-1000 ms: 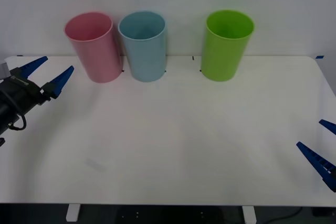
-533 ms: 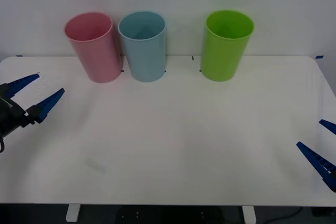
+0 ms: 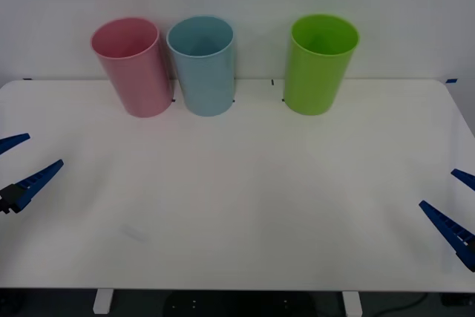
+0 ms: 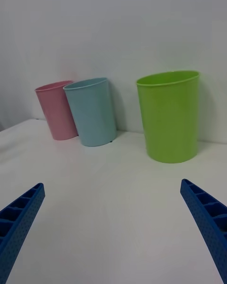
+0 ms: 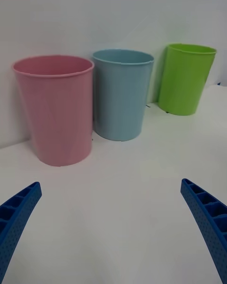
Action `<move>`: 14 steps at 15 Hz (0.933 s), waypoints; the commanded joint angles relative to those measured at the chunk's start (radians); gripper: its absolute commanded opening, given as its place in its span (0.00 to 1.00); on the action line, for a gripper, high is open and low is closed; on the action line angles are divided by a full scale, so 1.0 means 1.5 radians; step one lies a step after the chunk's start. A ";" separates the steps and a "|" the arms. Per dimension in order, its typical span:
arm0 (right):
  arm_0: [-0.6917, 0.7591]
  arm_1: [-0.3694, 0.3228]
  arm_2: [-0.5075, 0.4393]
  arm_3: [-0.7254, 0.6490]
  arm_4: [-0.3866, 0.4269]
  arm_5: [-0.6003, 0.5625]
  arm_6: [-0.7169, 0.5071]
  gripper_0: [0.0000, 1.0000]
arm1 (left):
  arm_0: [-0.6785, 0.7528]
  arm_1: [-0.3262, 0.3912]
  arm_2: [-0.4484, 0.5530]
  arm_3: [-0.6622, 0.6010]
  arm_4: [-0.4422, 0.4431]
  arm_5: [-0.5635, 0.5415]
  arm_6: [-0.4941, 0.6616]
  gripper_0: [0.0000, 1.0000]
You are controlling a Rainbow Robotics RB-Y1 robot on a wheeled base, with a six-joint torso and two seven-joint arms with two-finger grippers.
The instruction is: Grasp the object on the table and drop it into the matching bin: aluminum can to the light blue bin, PET bottle to the pink bin.
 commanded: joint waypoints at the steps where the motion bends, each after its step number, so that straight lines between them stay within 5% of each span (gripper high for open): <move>1: 0.000 0.000 0.000 0.000 0.000 0.000 0.000 1.00 | 0.025 0.000 0.008 0.000 0.030 -0.013 0.001 1.00; 6: 0.000 0.000 0.000 0.000 0.000 0.000 0.000 1.00 | 0.063 0.004 0.017 0.000 0.093 -0.031 -0.003 1.00; 14: 0.000 0.000 0.000 0.000 0.000 0.000 0.000 1.00 | 0.064 0.018 0.046 -0.007 0.088 -0.048 -0.018 1.00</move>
